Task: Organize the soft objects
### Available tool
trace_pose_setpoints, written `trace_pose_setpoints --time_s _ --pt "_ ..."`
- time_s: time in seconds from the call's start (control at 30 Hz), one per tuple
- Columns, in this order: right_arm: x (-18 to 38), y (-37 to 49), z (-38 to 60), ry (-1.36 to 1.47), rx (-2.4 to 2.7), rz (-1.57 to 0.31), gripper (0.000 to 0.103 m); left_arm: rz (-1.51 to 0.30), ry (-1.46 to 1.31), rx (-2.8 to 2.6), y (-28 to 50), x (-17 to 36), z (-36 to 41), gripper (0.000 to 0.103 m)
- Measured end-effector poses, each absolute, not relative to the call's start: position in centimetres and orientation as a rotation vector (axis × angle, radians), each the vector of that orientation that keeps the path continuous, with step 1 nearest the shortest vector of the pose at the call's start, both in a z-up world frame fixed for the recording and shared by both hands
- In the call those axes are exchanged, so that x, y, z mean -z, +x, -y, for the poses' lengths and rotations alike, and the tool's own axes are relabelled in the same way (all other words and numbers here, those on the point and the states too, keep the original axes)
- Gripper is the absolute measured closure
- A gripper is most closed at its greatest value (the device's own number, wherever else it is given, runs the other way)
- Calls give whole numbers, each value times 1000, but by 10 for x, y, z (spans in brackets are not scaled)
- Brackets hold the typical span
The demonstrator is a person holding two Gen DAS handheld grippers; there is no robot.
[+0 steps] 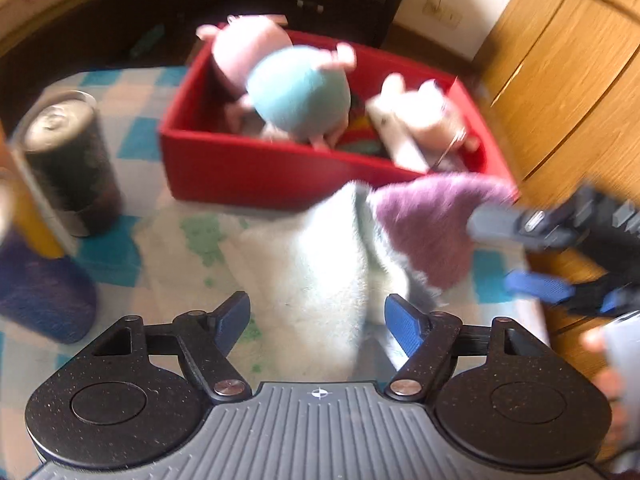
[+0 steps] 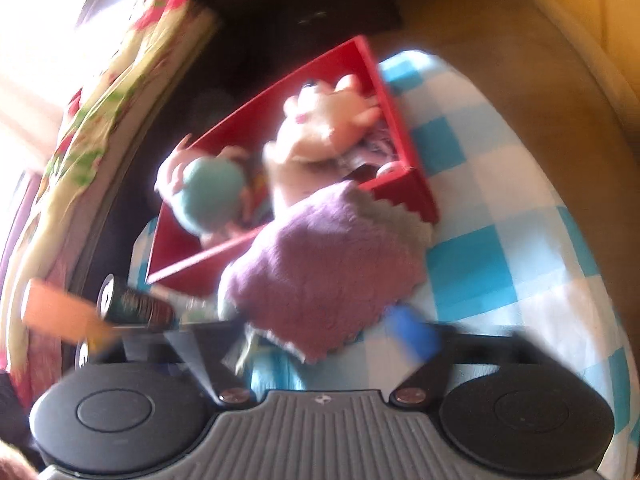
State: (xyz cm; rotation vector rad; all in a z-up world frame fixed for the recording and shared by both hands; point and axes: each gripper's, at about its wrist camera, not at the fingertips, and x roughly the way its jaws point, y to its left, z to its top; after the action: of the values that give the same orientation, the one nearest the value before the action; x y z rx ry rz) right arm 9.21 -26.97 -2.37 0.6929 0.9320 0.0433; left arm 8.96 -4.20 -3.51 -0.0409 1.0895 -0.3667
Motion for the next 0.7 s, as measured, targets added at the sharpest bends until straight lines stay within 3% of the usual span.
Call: trace_pose_setpoints --time_s 0.1,0.2,0.3,0.37,0.53,0.7 --pt "20 94 271 680 -43 -929 25 -1136 29 302 94 46 44 69" --pt "20 94 270 649 -46 -928 34 -1180 -44 329 95 40 23 88" --pt "22 98 269 645 -31 -943 44 -1183 -82 342 85 30 2 93" --pt "22 99 267 663 -40 -939 44 -1180 -155 367 79 19 -14 93" --pt "23 101 254 645 -21 -937 34 -1068 -310 435 68 -27 -47 93" --pt "42 112 234 572 -13 -1018 33 -957 -350 480 64 -65 -57 92"
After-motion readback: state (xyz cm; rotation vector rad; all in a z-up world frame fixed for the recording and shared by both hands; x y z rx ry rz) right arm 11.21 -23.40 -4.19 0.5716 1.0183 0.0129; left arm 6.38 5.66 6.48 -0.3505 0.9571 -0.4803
